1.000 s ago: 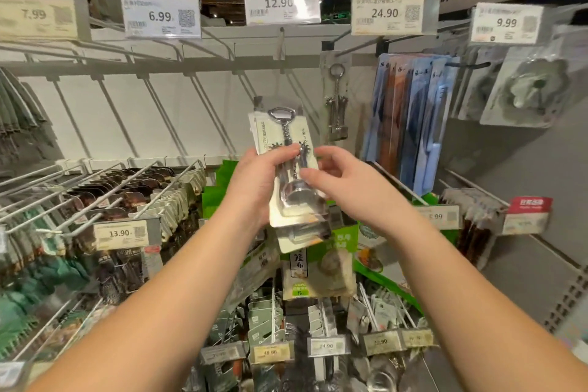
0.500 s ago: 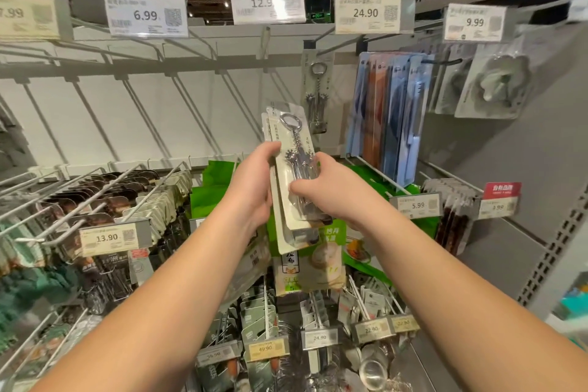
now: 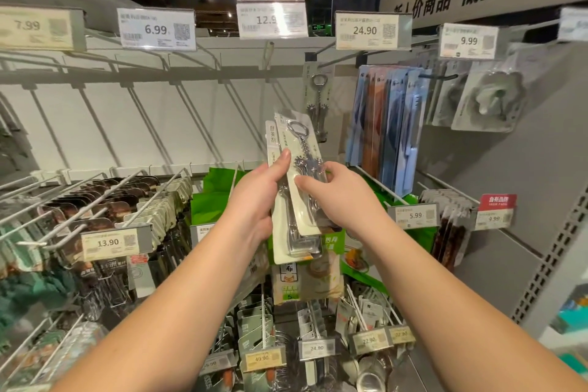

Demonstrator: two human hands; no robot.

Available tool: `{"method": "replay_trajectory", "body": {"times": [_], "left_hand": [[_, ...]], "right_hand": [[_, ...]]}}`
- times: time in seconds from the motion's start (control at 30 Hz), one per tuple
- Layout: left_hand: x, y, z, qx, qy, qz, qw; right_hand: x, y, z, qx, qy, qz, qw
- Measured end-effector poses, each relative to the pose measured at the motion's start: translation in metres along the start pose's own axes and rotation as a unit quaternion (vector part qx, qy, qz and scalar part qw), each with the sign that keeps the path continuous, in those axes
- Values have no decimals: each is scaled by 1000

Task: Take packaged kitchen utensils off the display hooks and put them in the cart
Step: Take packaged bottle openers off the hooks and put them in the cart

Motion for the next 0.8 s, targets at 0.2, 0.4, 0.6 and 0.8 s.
{"method": "replay_trajectory", "body": {"times": [0.2,0.4,0.6,0.8], "left_hand": [[0,-1,-2,18,-1,1,1000],[14,-5,-10,55,-17,39,998],[24,-10,-16,60,6,48,997],[21,-10,-9,55,25,39,997]], "right_hand": [[9,-6,-14,5,-54,16,998],[16,-6,-29,46,-59,-18,997],[21,-4,-64,150,-45,-69,985],[8,-4,-80,199,-53,-101,973]]}}
Point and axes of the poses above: each hand's wrist, its own y-axis away from the middle knuckle, its own z-axis out of the palm, x = y × z, the point moved 8 cm from there along -y, towards the middle knuckle, and after that the axes turned 3 degrees about -y, right-handed, at the moved point
